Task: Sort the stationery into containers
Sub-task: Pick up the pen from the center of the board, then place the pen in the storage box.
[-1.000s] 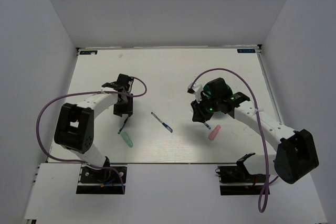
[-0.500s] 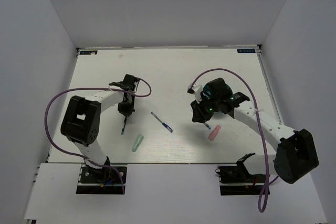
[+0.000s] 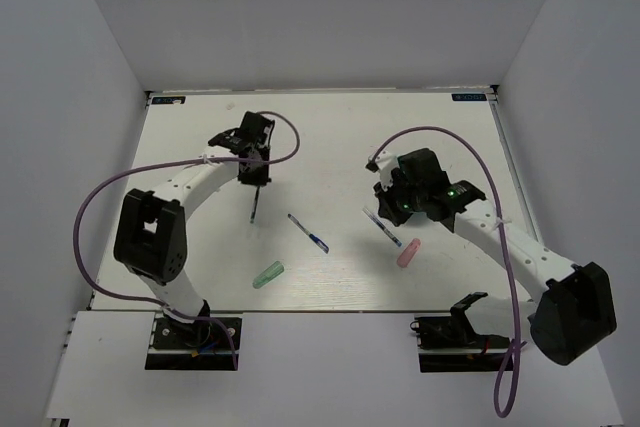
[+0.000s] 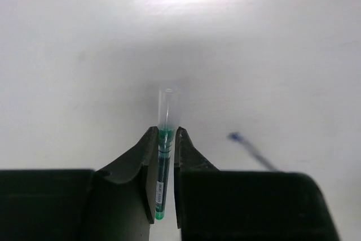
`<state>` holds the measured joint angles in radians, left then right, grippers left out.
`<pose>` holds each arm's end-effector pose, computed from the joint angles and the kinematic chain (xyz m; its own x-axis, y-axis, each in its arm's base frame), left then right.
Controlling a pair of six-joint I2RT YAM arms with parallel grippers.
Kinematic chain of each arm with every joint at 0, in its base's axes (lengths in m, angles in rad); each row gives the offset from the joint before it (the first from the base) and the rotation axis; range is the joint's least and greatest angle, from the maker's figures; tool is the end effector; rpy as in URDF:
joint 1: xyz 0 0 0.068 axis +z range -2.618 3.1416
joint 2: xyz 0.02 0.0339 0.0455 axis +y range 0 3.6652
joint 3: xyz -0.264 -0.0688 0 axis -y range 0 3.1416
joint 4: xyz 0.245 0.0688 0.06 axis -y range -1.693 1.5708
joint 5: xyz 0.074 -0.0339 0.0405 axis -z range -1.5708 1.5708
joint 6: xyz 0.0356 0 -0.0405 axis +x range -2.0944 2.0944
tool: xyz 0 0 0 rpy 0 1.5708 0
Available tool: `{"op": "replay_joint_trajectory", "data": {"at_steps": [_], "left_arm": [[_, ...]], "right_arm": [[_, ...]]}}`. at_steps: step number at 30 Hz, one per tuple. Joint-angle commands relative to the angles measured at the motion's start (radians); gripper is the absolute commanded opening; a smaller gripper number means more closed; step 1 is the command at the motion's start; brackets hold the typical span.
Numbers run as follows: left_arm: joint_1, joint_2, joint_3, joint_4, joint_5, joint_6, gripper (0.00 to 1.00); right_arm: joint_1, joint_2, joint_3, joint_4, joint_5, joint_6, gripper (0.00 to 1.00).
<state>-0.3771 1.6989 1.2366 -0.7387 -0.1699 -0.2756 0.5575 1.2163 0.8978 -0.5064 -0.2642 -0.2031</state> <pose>0.3176 -0.1193 0.2181 -0.9175 0.0749 -0.3907 0.0587 0.9969 0.0534 0.2101 0.1419 0.2618 -0.4771 -0.5269 -0.7034 -0.7732 0.6321 0.0510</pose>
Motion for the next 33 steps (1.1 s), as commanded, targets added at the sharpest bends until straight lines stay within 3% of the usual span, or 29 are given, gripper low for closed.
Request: {"op": "replay_joint_trajectory", "data": {"at_steps": [1, 2, 3, 4, 6, 10, 13, 19, 22, 30, 31, 32, 33], "left_arm": [[-0.11, -0.087, 0.101, 0.123, 0.114, -0.048, 0.0], [-0.137, -0.085, 0.121, 0.154, 0.122, -0.059, 0.0], [-0.179, -0.082, 0.141, 0.188, 0.136, -0.065, 0.0], [-0.224, -0.068, 0.167, 0.296, 0.139, -0.071, 0.0], [-0.3, -0.026, 0.239, 0.346, 0.145, -0.082, 0.0], [-0.382, 0.067, 0.329, 0.58, 0.142, -0.085, 0.0], [-0.427, 0.171, 0.447, 0.666, 0.121, -0.082, 0.0], [-0.471, 0.373, 0.622, 0.764, 0.084, -0.12, 0.0], [-0.479, 0.433, 0.621, 0.849, 0.057, -0.135, 0.0], [-0.487, 0.484, 0.575, 0.883, 0.03, -0.163, 0.0], [-0.488, 0.476, 0.567, 0.884, 0.029, -0.165, 0.03], [-0.488, 0.47, 0.555, 0.887, 0.023, -0.168, 0.17], [-0.493, 0.469, 0.516, 0.897, 0.011, -0.168, 0.23]], "right_arm": [[-0.007, -0.058, -0.028, 0.118, 0.26, 0.051, 0.0], [-0.007, -0.066, -0.031, 0.13, 0.319, 0.065, 0.0], [-0.011, -0.096, -0.036, 0.141, 0.35, 0.071, 0.16], [-0.016, -0.103, -0.04, 0.181, 0.432, 0.082, 0.16], [-0.037, -0.155, -0.066, 0.225, 0.482, 0.082, 0.16], [-0.037, -0.243, -0.112, 0.42, 0.787, 0.05, 0.04], [-0.07, -0.279, -0.151, 0.532, 0.956, 0.007, 0.04], [-0.137, -0.325, -0.226, 0.615, 0.977, -0.018, 0.05], [-0.154, -0.339, -0.24, 0.617, 0.955, -0.01, 0.05], [-0.173, -0.35, -0.252, 0.614, 0.918, 0.001, 0.05], [-0.172, -0.35, -0.252, 0.614, 0.91, 0.002, 0.05], [-0.176, -0.347, -0.255, 0.614, 0.911, 0.004, 0.05], [-0.173, -0.347, -0.254, 0.609, 0.908, 0.005, 0.05]]}}
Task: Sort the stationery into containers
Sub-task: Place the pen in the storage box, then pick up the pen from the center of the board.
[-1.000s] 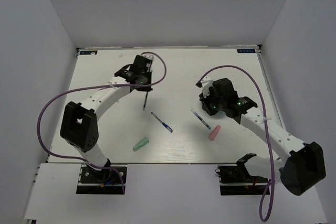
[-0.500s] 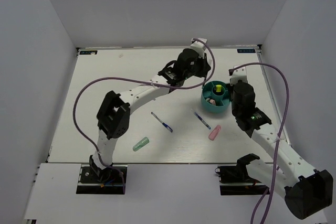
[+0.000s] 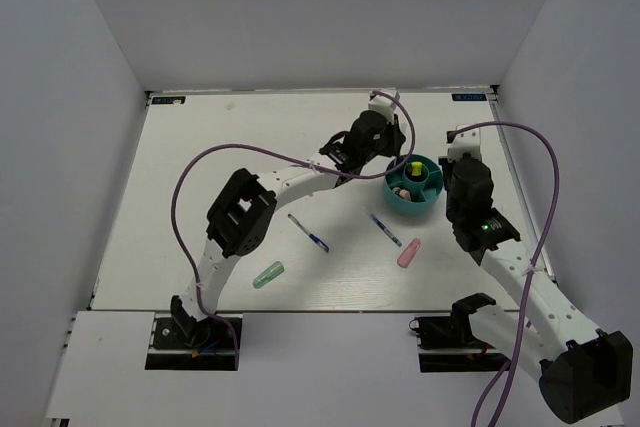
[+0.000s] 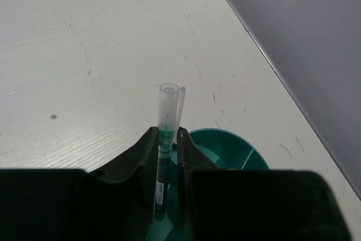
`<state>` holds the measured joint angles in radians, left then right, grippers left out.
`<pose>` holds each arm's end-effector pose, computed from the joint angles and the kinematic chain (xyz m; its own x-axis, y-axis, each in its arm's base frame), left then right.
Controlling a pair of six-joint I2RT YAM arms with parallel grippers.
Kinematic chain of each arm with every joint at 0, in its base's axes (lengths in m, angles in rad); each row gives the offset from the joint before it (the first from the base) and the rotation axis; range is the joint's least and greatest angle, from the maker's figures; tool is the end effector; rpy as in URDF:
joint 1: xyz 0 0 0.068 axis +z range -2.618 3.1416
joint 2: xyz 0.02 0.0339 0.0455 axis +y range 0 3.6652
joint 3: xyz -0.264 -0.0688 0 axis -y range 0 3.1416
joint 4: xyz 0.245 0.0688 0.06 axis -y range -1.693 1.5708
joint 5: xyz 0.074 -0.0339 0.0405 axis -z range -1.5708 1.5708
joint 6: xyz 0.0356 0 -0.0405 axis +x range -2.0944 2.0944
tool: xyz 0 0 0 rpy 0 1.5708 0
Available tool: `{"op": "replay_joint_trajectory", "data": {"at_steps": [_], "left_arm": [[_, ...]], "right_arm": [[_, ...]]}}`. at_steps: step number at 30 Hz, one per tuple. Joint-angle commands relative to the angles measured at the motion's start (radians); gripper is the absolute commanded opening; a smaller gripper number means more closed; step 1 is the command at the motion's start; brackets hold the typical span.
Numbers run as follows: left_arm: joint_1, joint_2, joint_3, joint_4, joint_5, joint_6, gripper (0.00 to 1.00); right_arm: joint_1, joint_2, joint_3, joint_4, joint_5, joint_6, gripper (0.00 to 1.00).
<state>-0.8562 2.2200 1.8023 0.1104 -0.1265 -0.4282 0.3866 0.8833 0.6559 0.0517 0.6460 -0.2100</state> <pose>0.3521 -0.3990 0.2462 -0.4588 -0.0998 -0.8829 0.5277 0.7689 -0.3611 0.1984 0.0576 0.3028 -0.2100 -0.2652 -0.9410 0.2087 0.9282 -0.3082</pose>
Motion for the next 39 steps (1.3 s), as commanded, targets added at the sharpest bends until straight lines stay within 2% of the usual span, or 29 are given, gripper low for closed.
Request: {"op": "replay_joint_trajectory", "data": {"at_steps": [1, 2, 3, 5, 9, 12, 14, 15, 16, 17, 18, 19, 20, 21, 22, 23, 24, 25, 26, 28, 29, 30, 32, 34, 37, 39], "left_arm": [[-0.017, -0.071, -0.06, 0.054, -0.041, -0.011, 0.28], [-0.018, -0.074, -0.075, 0.052, -0.041, -0.009, 0.44], [-0.021, -0.082, -0.086, 0.052, -0.044, -0.006, 0.54], [-0.018, -0.095, -0.09, 0.043, -0.042, 0.008, 0.63], [-0.027, -0.117, -0.077, 0.009, -0.05, 0.023, 0.71], [-0.032, -0.16, -0.092, 0.018, -0.055, 0.031, 0.71], [-0.04, -0.215, -0.153, 0.04, -0.087, 0.043, 0.66], [-0.047, -0.259, -0.187, 0.041, -0.102, 0.069, 0.54], [-0.059, -0.313, -0.22, 0.031, -0.166, 0.078, 0.43], [-0.072, -0.344, -0.257, -0.045, -0.201, 0.083, 0.31], [-0.079, -0.403, -0.277, -0.078, -0.241, 0.077, 0.07], [-0.102, -0.46, -0.309, -0.107, -0.387, 0.063, 0.0], [-0.106, -0.482, -0.32, -0.255, -0.438, -0.01, 0.0], [-0.11, -0.514, -0.322, -0.408, -0.478, -0.055, 0.0], [-0.109, -0.534, -0.322, -0.481, -0.545, -0.239, 0.01], [-0.101, -0.545, -0.313, -0.658, -0.592, -0.309, 0.09], [-0.095, -0.546, -0.314, -0.77, -0.588, -0.36, 0.18], [-0.075, -0.549, -0.313, -0.863, -0.579, -0.509, 0.4], [-0.058, -0.546, -0.308, -0.896, -0.555, -0.55, 0.48], [-0.029, -0.53, -0.288, -0.98, -0.49, -0.654, 0.62], [-0.008, -0.514, -0.279, -0.986, -0.41, -0.665, 0.62], [0.006, -0.507, -0.258, -1.002, -0.394, -0.694, 0.63], [0.022, -0.464, -0.23, -1.045, -0.346, -0.728, 0.63], [0.025, -0.419, -0.21, -1.026, -0.305, -0.744, 0.63], [0.046, -0.347, -0.196, -0.971, -0.162, -0.764, 0.57], [0.051, -0.313, -0.147, -0.977, -0.106, -0.807, 0.53]], "right_arm": [[-0.005, -0.014, -0.009, 0.05, -0.006, 0.014, 0.05], [-0.003, -0.011, -0.013, 0.048, -0.009, 0.017, 0.05], [-0.002, -0.01, -0.013, 0.043, -0.014, 0.02, 0.05], [-0.005, -0.01, -0.012, 0.043, -0.016, 0.021, 0.05], [-0.006, -0.007, -0.015, 0.037, -0.022, 0.024, 0.06], [-0.011, -0.006, -0.015, 0.034, -0.029, 0.029, 0.06], [-0.014, -0.009, -0.013, 0.025, -0.04, 0.032, 0.06], [-0.015, -0.01, -0.013, 0.02, -0.049, 0.031, 0.06], [-0.017, -0.007, -0.013, 0.011, -0.064, 0.029, 0.14], [-0.02, -0.007, -0.006, 0.002, -0.09, 0.029, 0.2], [-0.018, 0.002, -0.001, -0.024, -0.104, 0.027, 0.26], [-0.025, 0.011, 0.004, -0.05, -0.12, 0.03, 0.41], [-0.02, 0.017, 0.016, -0.047, -0.184, 0.027, 0.49], [-0.023, 0.034, 0.03, -0.109, -0.204, 0.026, 0.51], [-0.02, 0.045, 0.049, -0.156, -0.224, 0.027, 0.51], [-0.02, 0.078, 0.062, -0.199, -0.293, 0.03, 0.43], [-0.017, 0.092, 0.089, -0.216, -0.307, 0.032, 0.26], [-0.017, 0.101, 0.099, -0.228, -0.331, 0.034, 0.06], [-0.017, 0.127, 0.109, -0.281, -0.341, 0.04, 0.0], [-0.022, 0.141, 0.145, -0.317, -0.399, 0.047, 0.0], [-0.022, 0.164, 0.152, -0.361, -0.41, 0.06, 0.0], [-0.026, 0.17, 0.178, -0.378, -0.451, 0.069, 0.02], [-0.022, 0.192, 0.197, -0.418, -0.485, 0.067, 0.09], [-0.022, 0.194, 0.197, -0.434, -0.54, 0.06, 0.09], [-0.025, 0.178, 0.186, -0.44, -0.626, 0.041, 0.2], [-0.025, 0.178, 0.188, -0.444, -0.638, 0.043, 0.23]]}}
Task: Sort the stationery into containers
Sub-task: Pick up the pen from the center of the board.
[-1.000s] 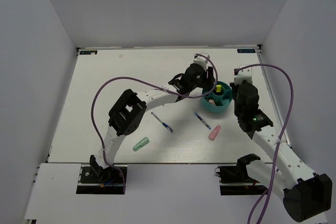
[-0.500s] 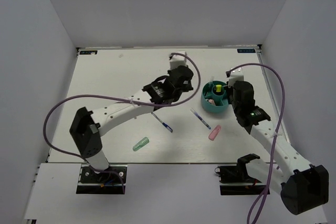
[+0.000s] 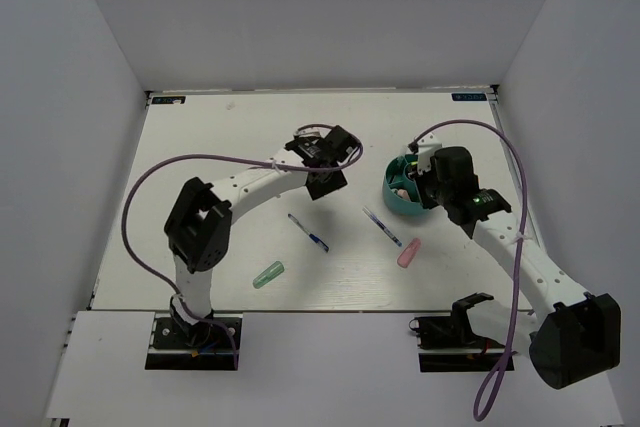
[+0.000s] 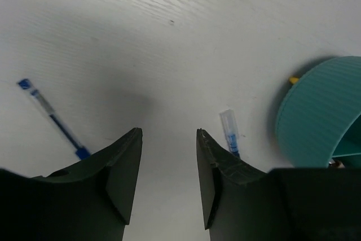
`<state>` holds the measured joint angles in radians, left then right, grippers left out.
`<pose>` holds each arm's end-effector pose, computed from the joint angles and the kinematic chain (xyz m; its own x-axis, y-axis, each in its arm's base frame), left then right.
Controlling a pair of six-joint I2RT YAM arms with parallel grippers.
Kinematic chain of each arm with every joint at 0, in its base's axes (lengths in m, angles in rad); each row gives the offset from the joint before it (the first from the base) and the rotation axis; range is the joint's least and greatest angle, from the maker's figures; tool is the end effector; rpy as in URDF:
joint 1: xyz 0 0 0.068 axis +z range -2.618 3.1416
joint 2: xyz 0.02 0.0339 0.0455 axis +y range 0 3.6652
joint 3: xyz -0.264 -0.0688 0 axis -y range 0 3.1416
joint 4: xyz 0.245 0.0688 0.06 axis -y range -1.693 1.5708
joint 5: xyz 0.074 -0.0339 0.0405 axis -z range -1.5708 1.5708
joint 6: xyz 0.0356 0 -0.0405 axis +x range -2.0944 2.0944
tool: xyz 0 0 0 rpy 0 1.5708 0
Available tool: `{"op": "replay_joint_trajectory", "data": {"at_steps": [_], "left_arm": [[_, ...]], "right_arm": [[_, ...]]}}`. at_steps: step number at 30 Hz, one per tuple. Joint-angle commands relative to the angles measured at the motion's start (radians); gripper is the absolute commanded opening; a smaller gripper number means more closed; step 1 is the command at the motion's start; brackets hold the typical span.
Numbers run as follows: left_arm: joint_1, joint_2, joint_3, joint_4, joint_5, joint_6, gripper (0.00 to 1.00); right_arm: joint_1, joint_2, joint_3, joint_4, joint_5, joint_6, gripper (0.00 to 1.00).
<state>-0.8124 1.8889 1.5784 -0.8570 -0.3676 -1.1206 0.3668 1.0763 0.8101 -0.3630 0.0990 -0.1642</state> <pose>0.2818 -0.2789 0.2479 -0.7979 -0.3795 -0.4684 -0.3170 0.9250 -0.2095 0.2209 0.0811 0.2749 -0.4958 -0.3647 -0.7881 -0.3683 0.9102 -0.1895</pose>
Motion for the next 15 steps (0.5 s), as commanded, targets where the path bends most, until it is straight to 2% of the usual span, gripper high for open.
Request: {"op": "replay_joint_trajectory", "data": {"at_steps": [1, 4, 9, 15], "left_arm": [[0.004, 0.062, 0.095, -0.007, 0.15, -0.122, 0.53], [-0.01, 0.117, 0.117, 0.045, 0.208, -0.209, 0.53], [-0.036, 0.177, 0.161, 0.064, 0.228, -0.356, 0.55], [-0.064, 0.277, 0.236, 0.072, 0.254, -0.41, 0.54]], "right_arm": [[-0.008, -0.013, 0.032, -0.03, -0.087, -0.003, 0.23], [-0.011, -0.007, 0.031, -0.027, -0.067, -0.006, 0.23], [-0.017, -0.012, 0.028, -0.019, -0.048, -0.003, 0.23], [-0.028, -0.035, 0.018, -0.001, -0.025, -0.001, 0.23]]}}
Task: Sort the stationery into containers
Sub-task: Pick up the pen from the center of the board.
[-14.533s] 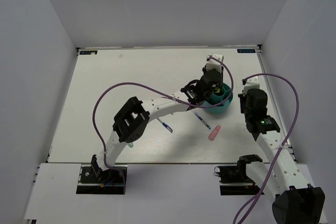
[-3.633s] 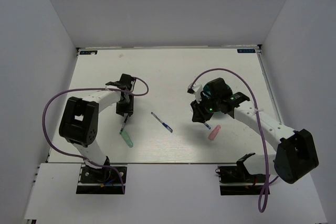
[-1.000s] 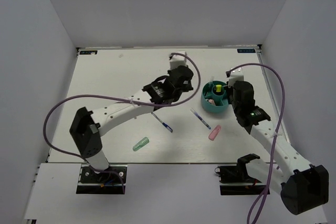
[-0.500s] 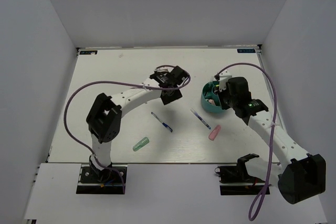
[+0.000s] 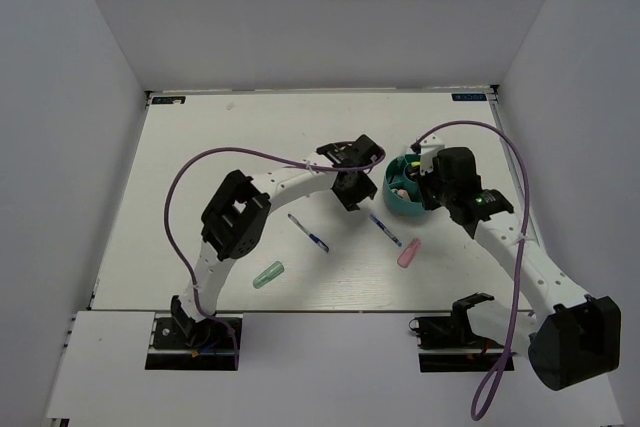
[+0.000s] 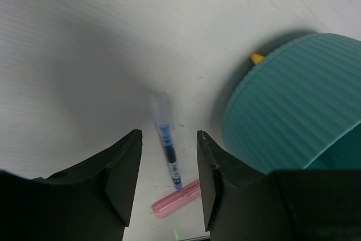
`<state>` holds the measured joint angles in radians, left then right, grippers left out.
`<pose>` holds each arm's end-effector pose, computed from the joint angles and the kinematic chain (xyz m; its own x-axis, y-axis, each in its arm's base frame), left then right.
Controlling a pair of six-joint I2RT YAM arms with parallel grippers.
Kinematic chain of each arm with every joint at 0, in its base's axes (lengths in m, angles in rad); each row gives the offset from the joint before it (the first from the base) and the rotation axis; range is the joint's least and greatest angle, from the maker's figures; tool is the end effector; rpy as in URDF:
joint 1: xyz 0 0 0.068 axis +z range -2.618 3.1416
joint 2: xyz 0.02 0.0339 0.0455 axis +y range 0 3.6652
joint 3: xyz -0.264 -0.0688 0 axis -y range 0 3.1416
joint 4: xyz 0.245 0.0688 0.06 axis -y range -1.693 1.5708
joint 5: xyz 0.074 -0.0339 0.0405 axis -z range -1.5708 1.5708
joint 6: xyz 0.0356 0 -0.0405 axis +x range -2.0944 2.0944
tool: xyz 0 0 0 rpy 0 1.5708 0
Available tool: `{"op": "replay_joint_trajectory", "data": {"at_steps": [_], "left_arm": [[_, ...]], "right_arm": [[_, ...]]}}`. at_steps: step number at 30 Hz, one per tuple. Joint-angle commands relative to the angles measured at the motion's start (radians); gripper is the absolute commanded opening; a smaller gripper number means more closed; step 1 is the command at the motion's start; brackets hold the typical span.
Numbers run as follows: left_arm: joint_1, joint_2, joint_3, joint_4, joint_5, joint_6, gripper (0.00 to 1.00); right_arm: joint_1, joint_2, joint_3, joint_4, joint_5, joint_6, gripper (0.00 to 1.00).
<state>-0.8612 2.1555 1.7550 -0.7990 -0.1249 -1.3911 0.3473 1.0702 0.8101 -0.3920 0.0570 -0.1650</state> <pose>0.2994 -0.3418 0.1915 -0.8201 -0.5434 -0.1791 -0.4681 0.8172 -0.3362 0.2194 0.0772 0.2736 -0.5141 -0.3605 -0.7783 -0.3869 0.9073 -0.1647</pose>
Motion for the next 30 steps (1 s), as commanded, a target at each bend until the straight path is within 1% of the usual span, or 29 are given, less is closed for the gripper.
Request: {"op": "replay_joint_trajectory", "data": {"at_steps": [1, 5, 17, 23, 30], "left_arm": [[-0.025, 0.017, 0.069, 0.008, 0.014, -0.149, 0.54], [-0.03, 0.058, 0.109, -0.003, 0.028, -0.169, 0.54], [-0.047, 0.081, 0.09, -0.081, 0.034, -0.19, 0.51], [-0.047, 0.15, 0.208, -0.173, 0.051, -0.191, 0.49], [-0.045, 0.187, 0.25, -0.218, 0.053, -0.19, 0.47]], "right_arm": [[-0.014, -0.03, 0.014, 0.03, 0.018, -0.002, 0.23], [-0.019, -0.045, 0.018, 0.03, 0.018, -0.001, 0.23], [-0.033, -0.072, 0.009, 0.048, 0.027, 0.012, 0.23], [-0.044, -0.098, 0.001, 0.054, 0.032, 0.019, 0.23], [-0.051, -0.116, -0.002, 0.056, 0.018, 0.028, 0.23]]}}
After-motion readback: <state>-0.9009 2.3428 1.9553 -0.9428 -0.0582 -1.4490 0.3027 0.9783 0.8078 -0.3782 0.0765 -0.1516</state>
